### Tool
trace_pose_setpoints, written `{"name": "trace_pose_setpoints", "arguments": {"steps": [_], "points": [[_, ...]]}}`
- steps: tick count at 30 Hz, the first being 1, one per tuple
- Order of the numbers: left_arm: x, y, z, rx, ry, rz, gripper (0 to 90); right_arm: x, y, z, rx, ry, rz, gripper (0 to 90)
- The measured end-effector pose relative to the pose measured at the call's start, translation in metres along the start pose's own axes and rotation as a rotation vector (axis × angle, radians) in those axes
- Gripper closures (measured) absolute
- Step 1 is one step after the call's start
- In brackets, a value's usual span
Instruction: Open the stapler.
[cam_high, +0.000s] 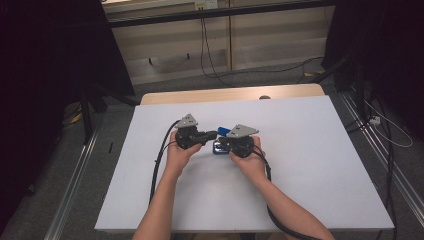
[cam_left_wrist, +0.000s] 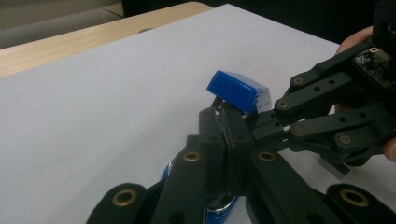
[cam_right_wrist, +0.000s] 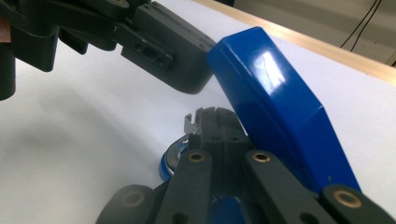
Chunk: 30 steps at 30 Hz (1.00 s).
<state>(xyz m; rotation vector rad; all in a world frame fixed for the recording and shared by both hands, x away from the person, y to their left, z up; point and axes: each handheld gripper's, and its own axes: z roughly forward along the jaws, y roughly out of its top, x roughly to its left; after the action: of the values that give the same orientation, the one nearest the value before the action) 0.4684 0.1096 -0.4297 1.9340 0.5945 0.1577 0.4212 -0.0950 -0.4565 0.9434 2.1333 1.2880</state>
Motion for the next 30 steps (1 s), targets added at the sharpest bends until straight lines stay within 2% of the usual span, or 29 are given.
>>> {"name": "trace_pose_setpoints", "arguments": {"steps": [8,18,23,24,26,30], "points": [[0.001,-0.001,0.001,0.0,-0.001,-0.006,88.0,0.001,0.001,-0.001,-0.017,-0.02,0.006,90.0],[0.003,-0.006,0.004,0.033,0.016,-0.021,88.9,0.0,0.001,-0.002,-0.01,-0.022,0.001,90.0],[0.002,-0.009,0.01,0.042,0.021,-0.019,89.5,-0.001,0.002,-0.003,-0.011,-0.025,0.006,90.0],[0.002,-0.01,0.01,0.056,0.025,-0.009,89.7,0.0,0.002,-0.003,-0.01,-0.027,0.004,90.0],[0.001,-0.011,0.013,0.064,0.024,-0.015,90.0,0.0,0.002,-0.003,-0.012,-0.028,0.001,90.0],[0.001,-0.014,0.016,0.059,0.028,-0.008,90.0,0.0,0.002,-0.003,-0.009,-0.03,0.0,90.0]]}}
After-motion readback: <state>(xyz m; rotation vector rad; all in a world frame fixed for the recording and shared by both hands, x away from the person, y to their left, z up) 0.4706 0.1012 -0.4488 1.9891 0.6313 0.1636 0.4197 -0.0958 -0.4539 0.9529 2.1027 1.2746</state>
